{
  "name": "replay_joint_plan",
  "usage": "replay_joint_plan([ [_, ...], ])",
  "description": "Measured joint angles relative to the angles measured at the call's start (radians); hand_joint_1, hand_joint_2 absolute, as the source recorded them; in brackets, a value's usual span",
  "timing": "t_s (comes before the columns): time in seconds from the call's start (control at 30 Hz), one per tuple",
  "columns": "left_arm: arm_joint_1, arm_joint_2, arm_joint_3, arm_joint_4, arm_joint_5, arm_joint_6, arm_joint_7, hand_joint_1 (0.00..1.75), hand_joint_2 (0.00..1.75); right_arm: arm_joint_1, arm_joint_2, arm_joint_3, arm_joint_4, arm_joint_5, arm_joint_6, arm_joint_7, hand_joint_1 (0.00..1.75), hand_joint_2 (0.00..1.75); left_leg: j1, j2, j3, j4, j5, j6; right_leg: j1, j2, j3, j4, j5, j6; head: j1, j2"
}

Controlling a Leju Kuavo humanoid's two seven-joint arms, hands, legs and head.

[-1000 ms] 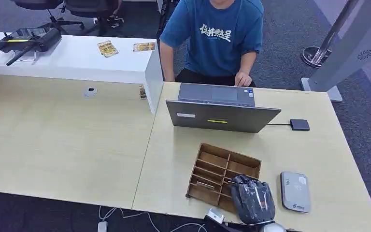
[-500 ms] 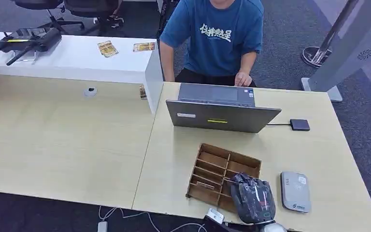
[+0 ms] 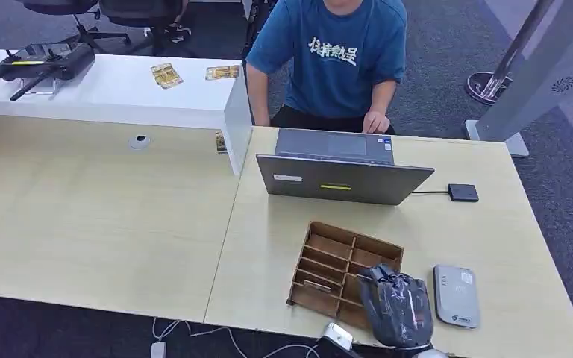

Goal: Pass the card to the sensor for recognition and then transmit it.

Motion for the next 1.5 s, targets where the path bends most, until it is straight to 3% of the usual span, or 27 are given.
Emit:
replay_joint_plan([
  [0.47, 0.000, -0.003, -0.010, 0.000, 0.003, 0.002, -0.001, 0.00, 0.00, 0.013, 0.000, -0.017, -0.025, -0.002, -0.011, -0.006, 1.75, 1.75, 0.000, 0.000, 0.000, 0.000, 0.000, 0.000, 0.000, 0.000, 0.000, 0.000, 0.000, 0.000, 0.000, 0.000],
  [1.0, 0.002, -0.009, -0.036, 0.000, 0.020, 0.013, -0.015, 0.00, 0.00, 0.042, 0.025, -0.214, -0.198, -0.056, -0.209, -0.100, 1.75, 1.75, 0.000, 0.000, 0.000, 0.000, 0.000, 0.000, 0.000, 0.000, 0.000, 0.000, 0.000, 0.000, 0.000, 0.000],
  [1.23, 0.002, 0.010, -0.061, 0.000, 0.009, 0.003, -0.016, 0.00, 0.00, -0.048, 0.026, -0.307, -0.206, -0.104, -0.167, -0.132, 1.75, 1.75, 0.000, 0.000, 0.000, 0.000, 0.000, 0.000, 0.000, 0.001, 0.000, 0.000, 0.001, 0.000, 0.000, 0.000],
  [1.5, 0.001, 0.031, -0.084, 0.000, -0.003, -0.006, -0.015, 0.00, 0.00, -0.194, 0.036, -0.338, -0.153, -0.113, -0.113, -0.124, 1.75, 1.75, 0.000, -0.001, -0.001, 0.000, 0.002, 0.000, 0.000, -0.001, 0.000, 0.001, 0.002, -0.001, 0.000, 0.000],
])
